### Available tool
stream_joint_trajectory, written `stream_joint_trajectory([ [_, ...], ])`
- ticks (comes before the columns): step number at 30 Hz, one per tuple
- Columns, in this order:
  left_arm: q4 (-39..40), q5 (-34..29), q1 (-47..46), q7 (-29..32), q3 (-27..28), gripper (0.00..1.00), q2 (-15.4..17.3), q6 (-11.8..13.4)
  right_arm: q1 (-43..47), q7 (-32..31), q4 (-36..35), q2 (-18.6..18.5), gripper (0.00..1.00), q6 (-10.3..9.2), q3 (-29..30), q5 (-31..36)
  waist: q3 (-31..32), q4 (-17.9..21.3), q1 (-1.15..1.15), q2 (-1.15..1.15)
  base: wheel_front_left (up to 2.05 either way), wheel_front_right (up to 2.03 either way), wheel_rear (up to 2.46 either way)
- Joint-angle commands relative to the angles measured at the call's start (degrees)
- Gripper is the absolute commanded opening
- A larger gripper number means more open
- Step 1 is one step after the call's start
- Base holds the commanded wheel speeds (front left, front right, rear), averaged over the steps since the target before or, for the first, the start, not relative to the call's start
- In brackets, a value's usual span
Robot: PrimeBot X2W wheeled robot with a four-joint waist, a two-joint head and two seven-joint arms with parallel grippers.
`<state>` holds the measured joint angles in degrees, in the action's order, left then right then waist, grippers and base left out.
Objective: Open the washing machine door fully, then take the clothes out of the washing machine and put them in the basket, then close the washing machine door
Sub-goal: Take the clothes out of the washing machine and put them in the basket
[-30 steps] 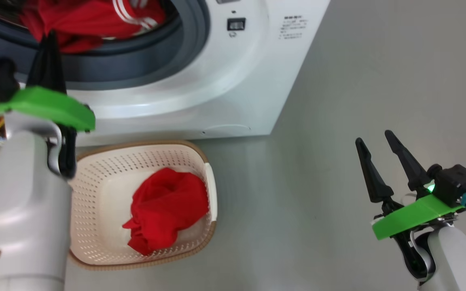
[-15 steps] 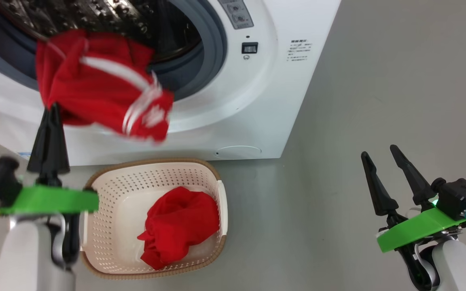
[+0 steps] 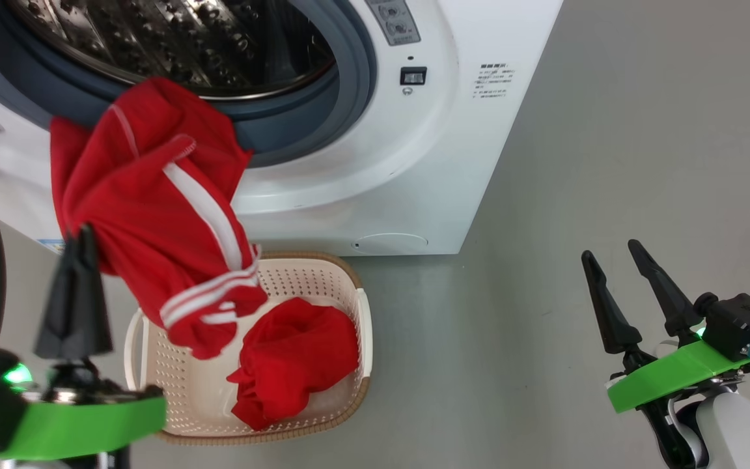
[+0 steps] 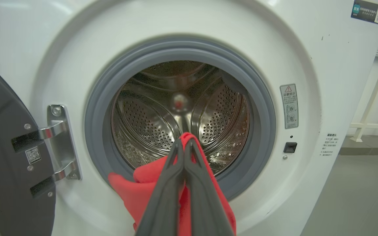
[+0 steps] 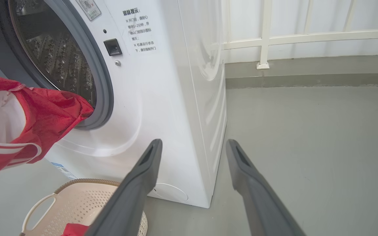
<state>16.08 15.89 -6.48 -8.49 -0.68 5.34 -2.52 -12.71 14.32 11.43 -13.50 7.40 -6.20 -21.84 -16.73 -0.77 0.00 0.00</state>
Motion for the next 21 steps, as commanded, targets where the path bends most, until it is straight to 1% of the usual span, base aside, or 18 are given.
stream_joint_trajectory([
  [1, 1.2, -0.2, 0.7, 1.1, 1.0, 0.0, 0.7, 0.5, 0.3, 0.7, -1.6, -0.5, 1.0, 0.09, -1.2, -0.2, -0.4, 0.1, 0.0, 0.0, 0.0, 0.0, 0.0],
  [3, -1.0, 0.4, 1.2, 1.6, -0.2, 0.0, 0.2, 0.2, 0.1, 0.7, -1.6, -0.4, 1.0, 0.09, -1.4, -0.2, -0.8, 0.2, 0.0, 0.0, 0.0, 0.0, 0.0],
  [6, -7.6, 1.1, 0.8, 0.9, -2.3, 0.0, -0.3, -0.5, -0.4, 0.7, -1.6, -0.2, 1.0, 0.09, -1.7, -0.2, -1.5, 0.6, 0.0, 0.0, 0.0, 0.0, 0.0],
  [9, -17.8, 1.2, -1.2, -0.3, -4.6, 0.0, -0.7, -1.6, -0.8, 0.7, -1.6, 0.0, 1.0, 0.09, -1.7, -0.2, -2.3, 1.0, 0.0, 0.0, 0.0, 0.0, 0.0],
  [13, -33.3, 0.9, -6.8, -3.0, -6.3, 0.0, -0.5, -2.9, -1.6, 0.7, -1.8, 0.2, 1.0, 0.09, -1.9, -0.2, -3.8, 1.8, 0.0, 0.0, 0.0, 0.0, 0.0],
  [14, -33.3, 0.9, -6.8, -3.0, -6.3, 0.0, -0.5, -2.9, -1.6, 0.7, -1.8, 0.2, 1.0, 0.09, -1.9, -0.2, -3.8, 1.8, 0.0, 0.0, 0.0, 0.0, 0.0],
  [18, -47.2, 0.8, -13.3, -5.3, -7.2, 0.0, -0.4, -3.7, -2.5, 0.7, -2.0, 0.5, 1.0, 0.09, -2.1, -0.2, -5.5, 2.8, 0.0, 0.0, 0.0, 0.0, 0.0],
  [21, -56.3, 0.9, -17.8, -6.0, -8.2, 0.0, -0.6, -4.3, -3.2, 0.7, -2.1, 0.6, 1.0, 0.09, -2.0, -0.2, -7.0, 3.4, 0.0, 0.0, 0.0, 0.0, 0.0],
])
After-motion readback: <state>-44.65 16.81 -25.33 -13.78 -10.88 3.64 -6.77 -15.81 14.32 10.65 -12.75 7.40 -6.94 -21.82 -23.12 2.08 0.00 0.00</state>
